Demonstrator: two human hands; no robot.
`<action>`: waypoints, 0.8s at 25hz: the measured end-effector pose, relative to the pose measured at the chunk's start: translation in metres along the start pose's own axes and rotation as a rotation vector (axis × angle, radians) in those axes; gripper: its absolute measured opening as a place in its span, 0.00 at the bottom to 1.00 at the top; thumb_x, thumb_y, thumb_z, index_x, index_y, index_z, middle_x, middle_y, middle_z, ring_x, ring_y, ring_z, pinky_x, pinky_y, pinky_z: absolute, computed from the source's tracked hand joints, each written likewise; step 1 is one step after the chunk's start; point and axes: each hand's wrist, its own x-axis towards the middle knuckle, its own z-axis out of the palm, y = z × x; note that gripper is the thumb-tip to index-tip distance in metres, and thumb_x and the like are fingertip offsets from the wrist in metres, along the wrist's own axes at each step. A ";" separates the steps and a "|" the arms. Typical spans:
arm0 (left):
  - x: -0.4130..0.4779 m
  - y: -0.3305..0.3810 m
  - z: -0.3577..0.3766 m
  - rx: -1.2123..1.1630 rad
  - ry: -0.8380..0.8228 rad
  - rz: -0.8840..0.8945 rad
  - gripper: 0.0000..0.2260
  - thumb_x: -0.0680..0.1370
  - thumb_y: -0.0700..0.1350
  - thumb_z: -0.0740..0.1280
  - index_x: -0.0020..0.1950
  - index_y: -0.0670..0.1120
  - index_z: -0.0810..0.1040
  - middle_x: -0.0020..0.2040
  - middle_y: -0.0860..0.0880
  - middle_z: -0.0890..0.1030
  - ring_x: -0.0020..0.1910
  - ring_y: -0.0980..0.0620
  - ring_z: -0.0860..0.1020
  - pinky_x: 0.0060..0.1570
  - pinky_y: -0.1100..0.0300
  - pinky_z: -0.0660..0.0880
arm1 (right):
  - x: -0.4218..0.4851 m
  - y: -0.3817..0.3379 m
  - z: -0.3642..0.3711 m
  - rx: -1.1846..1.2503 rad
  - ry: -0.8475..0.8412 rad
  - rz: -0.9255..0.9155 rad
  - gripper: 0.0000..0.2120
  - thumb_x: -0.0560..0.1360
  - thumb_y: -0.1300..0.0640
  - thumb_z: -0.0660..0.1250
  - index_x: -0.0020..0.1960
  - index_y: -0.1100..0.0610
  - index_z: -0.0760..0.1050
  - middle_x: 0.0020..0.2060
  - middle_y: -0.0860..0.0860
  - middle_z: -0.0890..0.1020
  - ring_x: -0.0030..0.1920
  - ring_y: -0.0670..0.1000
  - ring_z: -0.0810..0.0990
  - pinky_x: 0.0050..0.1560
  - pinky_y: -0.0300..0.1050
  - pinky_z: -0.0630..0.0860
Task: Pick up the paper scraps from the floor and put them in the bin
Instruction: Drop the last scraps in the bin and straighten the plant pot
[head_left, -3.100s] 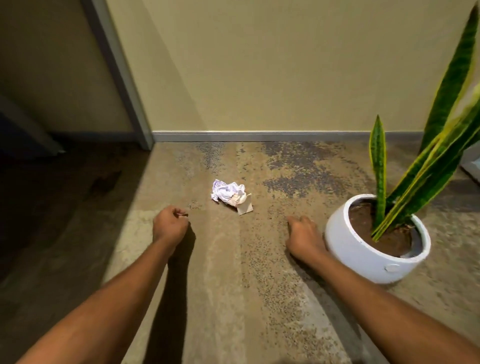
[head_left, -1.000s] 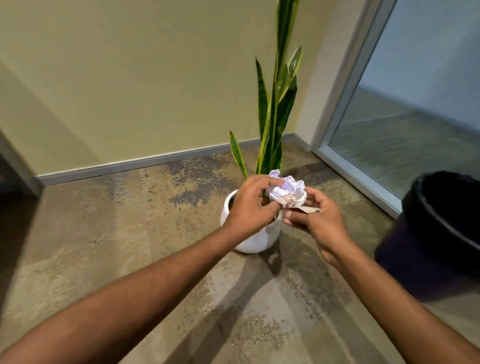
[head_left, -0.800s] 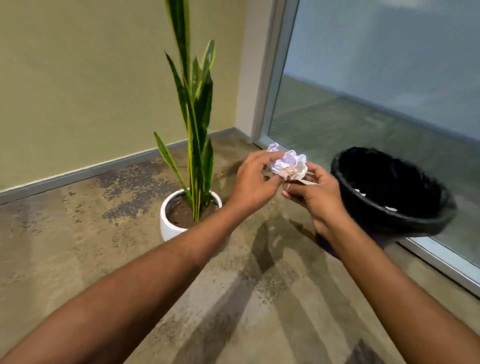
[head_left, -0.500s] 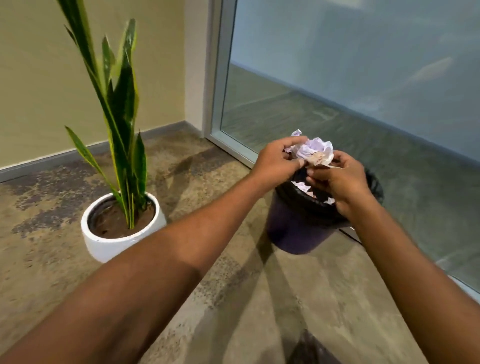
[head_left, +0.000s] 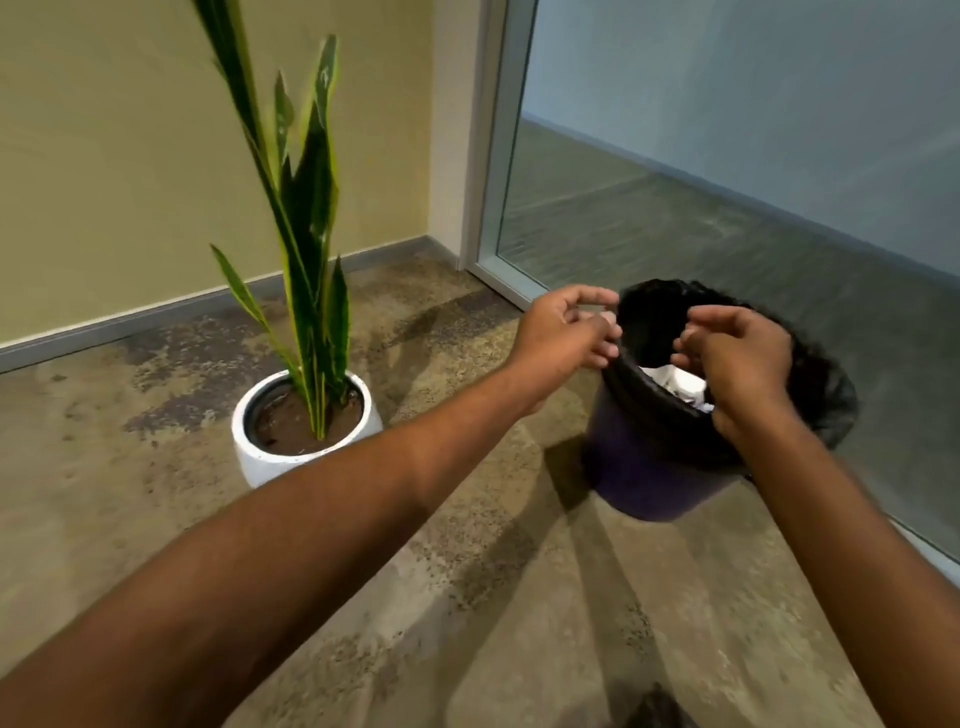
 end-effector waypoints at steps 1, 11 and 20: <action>-0.008 -0.002 -0.019 0.025 0.024 -0.002 0.11 0.81 0.37 0.68 0.62 0.45 0.83 0.45 0.43 0.87 0.39 0.48 0.84 0.43 0.52 0.83 | -0.010 -0.005 0.018 -0.002 -0.035 -0.038 0.13 0.78 0.71 0.68 0.56 0.57 0.83 0.42 0.56 0.84 0.39 0.52 0.84 0.38 0.42 0.82; -0.127 -0.049 -0.284 0.223 0.711 -0.167 0.06 0.80 0.46 0.69 0.48 0.46 0.85 0.36 0.48 0.86 0.31 0.50 0.81 0.35 0.58 0.78 | -0.187 -0.019 0.240 0.059 -0.689 -0.089 0.06 0.81 0.68 0.70 0.55 0.61 0.83 0.39 0.56 0.84 0.35 0.49 0.82 0.37 0.38 0.83; -0.302 -0.103 -0.455 0.542 1.084 -0.380 0.09 0.82 0.47 0.68 0.62 0.51 0.82 0.53 0.52 0.85 0.50 0.52 0.85 0.50 0.52 0.83 | -0.335 0.036 0.385 -0.007 -1.034 0.019 0.05 0.81 0.66 0.72 0.48 0.59 0.85 0.38 0.54 0.85 0.34 0.48 0.83 0.36 0.41 0.83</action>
